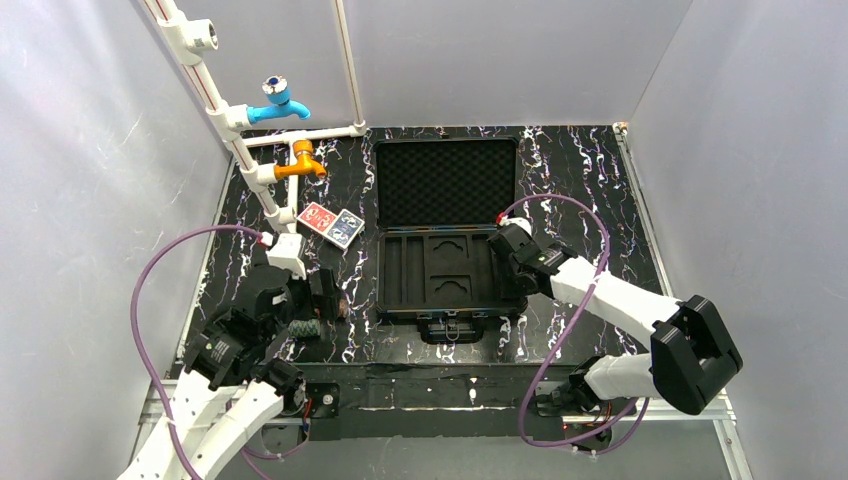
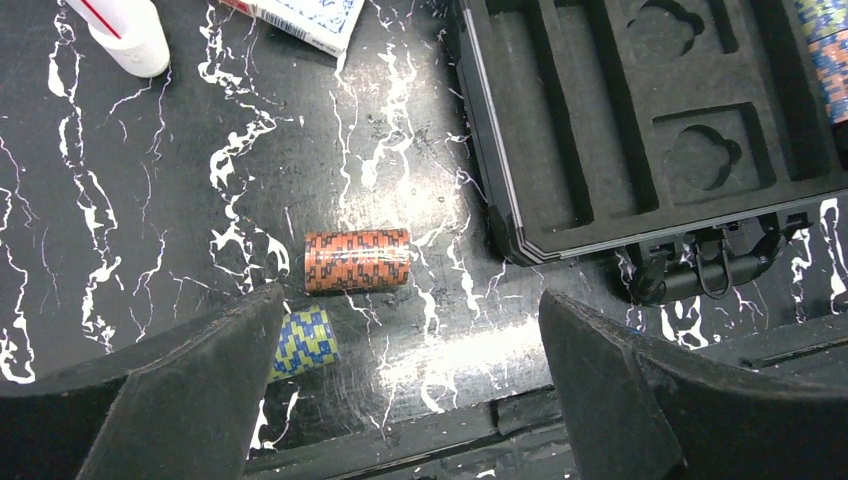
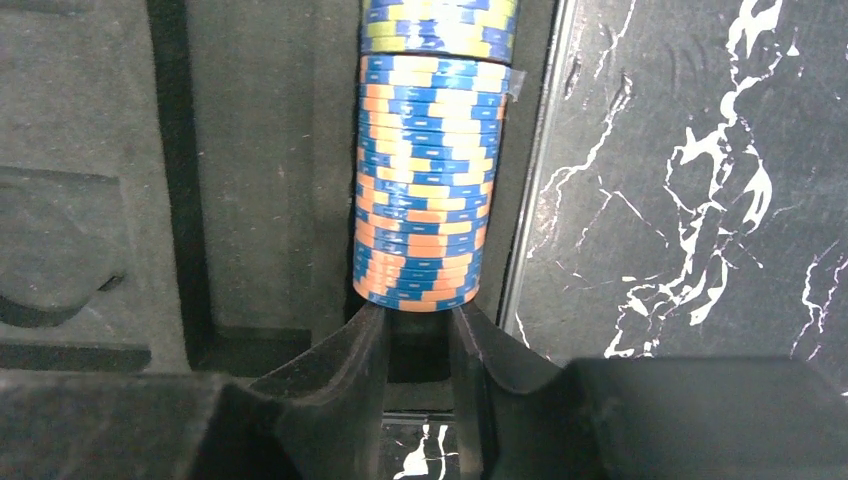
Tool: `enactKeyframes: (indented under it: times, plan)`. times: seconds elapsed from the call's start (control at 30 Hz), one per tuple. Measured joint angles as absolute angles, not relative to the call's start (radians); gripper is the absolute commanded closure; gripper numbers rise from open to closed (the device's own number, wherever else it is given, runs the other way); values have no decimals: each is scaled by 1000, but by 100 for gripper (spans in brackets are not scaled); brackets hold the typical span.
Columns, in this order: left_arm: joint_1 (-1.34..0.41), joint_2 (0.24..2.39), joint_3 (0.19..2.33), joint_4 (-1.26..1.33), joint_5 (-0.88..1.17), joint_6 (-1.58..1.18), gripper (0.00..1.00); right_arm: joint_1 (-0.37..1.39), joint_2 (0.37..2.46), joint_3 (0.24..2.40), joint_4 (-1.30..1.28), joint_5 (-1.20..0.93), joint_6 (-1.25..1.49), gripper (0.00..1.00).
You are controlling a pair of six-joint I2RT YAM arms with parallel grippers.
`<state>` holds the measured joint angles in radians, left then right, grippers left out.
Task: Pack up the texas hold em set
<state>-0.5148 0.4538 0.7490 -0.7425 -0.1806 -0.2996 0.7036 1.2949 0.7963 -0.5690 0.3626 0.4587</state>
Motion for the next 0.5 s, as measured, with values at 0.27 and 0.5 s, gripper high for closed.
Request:
enactKeyframes:
  times: [0.27, 0.5]
  plan:
    - [-515, 547, 755, -760, -235, -327, 1, 702, 1222, 796, -545, 358, 435, 32]
    - [-515, 646, 791, -809, -321, -380, 1, 702, 1184, 826, -519, 368, 445, 2]
